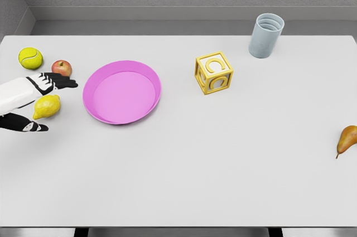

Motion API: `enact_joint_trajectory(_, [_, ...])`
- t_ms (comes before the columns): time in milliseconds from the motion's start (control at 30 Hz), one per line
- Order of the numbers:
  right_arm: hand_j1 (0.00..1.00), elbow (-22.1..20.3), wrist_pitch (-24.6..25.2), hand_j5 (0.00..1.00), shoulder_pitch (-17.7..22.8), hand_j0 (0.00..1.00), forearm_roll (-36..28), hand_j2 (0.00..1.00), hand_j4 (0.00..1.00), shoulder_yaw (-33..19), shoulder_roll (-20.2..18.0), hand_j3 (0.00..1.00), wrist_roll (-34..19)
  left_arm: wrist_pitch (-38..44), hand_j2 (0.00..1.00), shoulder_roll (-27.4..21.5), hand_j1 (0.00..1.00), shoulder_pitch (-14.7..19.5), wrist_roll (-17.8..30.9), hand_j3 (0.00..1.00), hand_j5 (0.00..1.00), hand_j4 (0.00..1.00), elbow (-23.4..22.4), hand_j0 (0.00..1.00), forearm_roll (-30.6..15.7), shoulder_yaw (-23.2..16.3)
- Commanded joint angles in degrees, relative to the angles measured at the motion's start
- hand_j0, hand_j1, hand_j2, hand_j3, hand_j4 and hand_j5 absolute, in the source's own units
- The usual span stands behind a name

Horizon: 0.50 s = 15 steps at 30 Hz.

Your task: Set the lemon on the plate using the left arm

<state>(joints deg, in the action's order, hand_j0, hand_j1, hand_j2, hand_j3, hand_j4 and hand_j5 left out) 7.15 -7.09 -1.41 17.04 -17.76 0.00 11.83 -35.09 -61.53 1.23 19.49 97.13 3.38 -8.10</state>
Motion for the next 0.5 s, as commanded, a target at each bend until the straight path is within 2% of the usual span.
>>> enact_joint_trajectory(0, [1.0,-0.1,0.0,1.0,0.0,1.0,0.0,1.0,1.0,0.0,0.0,1.0,0.1,0.1,1.0,-0.2,1.0,0.0,0.1,1.0,1.0,1.0,0.0,1.0,-0.4,0.0])
enact_joint_trajectory(67, [1.0,0.5,0.1,1.0,0.0,1.0,-0.1,1.0,1.0,0.0,0.0,1.0,-0.2,0.1,1.0,-0.1,1.0,0.0,0.5,1.0,1.0,1.0,-0.1,1.0,-0.4,0.0])
enact_joint_trajectory(133, [1.0,0.1,0.1,1.0,0.0,1.0,-0.1,1.0,1.0,0.2,0.0,1.0,-0.2,0.1,1.0,-0.2,1.0,0.0,4.2,1.0,1.0,1.0,-1.1,1.0,-0.1,0.9])
enact_joint_trajectory(200, [1.0,0.2,0.1,1.0,0.0,1.0,-0.1,1.0,1.0,0.2,0.0,1.0,-0.2,0.1,1.0,-0.2,1.0,0.0,9.3,1.0,1.0,1.0,-6.5,1.0,0.3,3.2])
enact_joint_trajectory(267, [1.0,0.2,0.1,1.0,0.0,1.0,-0.1,1.0,1.0,0.1,0.0,1.0,-0.2,0.1,1.0,-0.2,1.0,0.1,10.2,1.0,1.0,1.0,-13.4,1.0,0.5,5.8])
enact_joint_trajectory(333, [1.0,0.2,0.1,1.0,0.0,1.0,-0.1,1.0,1.0,0.3,0.0,1.0,-0.2,0.1,1.0,0.3,1.0,0.5,13.6,1.0,1.0,1.0,-14.1,1.0,1.5,5.8])
enact_joint_trajectory(400, [1.0,0.2,0.1,1.0,0.0,1.0,-0.1,1.0,1.0,0.2,0.0,1.0,-0.2,0.1,1.0,0.6,1.0,0.8,13.8,1.0,1.0,1.0,-13.9,1.0,4.7,5.6])
enact_joint_trajectory(467, [1.0,0.2,0.1,1.0,0.0,1.0,-0.1,1.0,1.0,0.2,0.0,1.0,-0.2,0.1,1.0,0.5,1.0,1.0,13.8,1.0,1.0,1.0,-13.8,1.0,5.3,5.2])
